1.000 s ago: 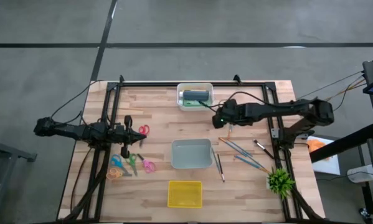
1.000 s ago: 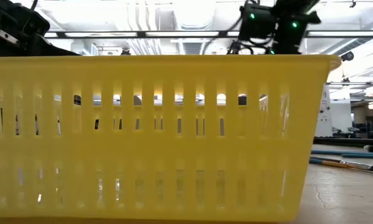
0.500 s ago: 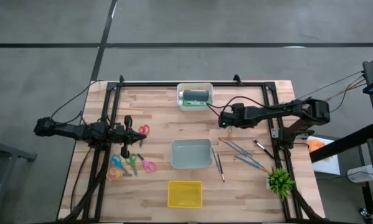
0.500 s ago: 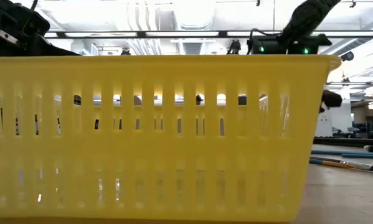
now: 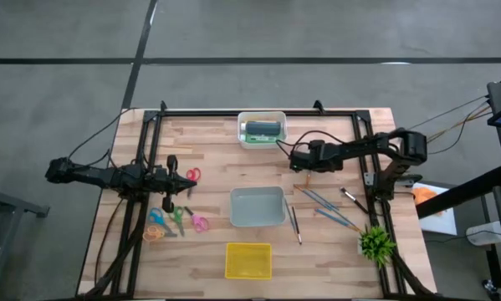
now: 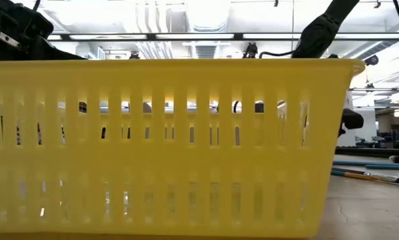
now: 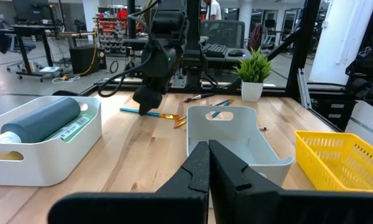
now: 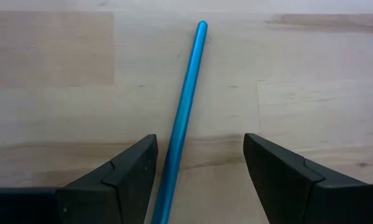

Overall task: Pick & Place Paint Supplies
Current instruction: Put the blue paint brush into the gray bin

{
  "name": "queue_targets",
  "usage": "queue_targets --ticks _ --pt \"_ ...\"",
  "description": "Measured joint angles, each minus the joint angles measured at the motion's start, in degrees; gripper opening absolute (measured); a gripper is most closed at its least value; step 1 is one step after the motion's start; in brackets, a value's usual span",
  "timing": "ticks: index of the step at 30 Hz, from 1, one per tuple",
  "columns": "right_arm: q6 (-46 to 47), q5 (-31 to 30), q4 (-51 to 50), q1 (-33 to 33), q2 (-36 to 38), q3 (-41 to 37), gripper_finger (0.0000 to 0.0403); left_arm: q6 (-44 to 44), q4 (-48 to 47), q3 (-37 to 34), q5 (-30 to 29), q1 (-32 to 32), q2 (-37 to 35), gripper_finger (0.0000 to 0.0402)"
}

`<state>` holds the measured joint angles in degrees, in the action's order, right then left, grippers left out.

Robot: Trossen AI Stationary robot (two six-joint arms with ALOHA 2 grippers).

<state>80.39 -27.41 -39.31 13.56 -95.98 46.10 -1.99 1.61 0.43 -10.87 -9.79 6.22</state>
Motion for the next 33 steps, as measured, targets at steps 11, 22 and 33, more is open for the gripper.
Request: queue_targets --ticks 11,22,33 --pt "-1.4 0.2 0.6 0.1 -0.5 0.4 0.0202 0.0 0.0 0.0 0.0 0.0 0.0 0.0" --pt "-4.5 0.4 3.3 0.3 -0.5 0.0 0.0066 0.0 0.0 0.0 0.0 0.0 0.0 0.0" --pt "-6.9 0.2 4.7 0.4 -0.5 -0.1 0.0027 0.0 0.0 0.0 0.0 0.0 0.0 0.0"
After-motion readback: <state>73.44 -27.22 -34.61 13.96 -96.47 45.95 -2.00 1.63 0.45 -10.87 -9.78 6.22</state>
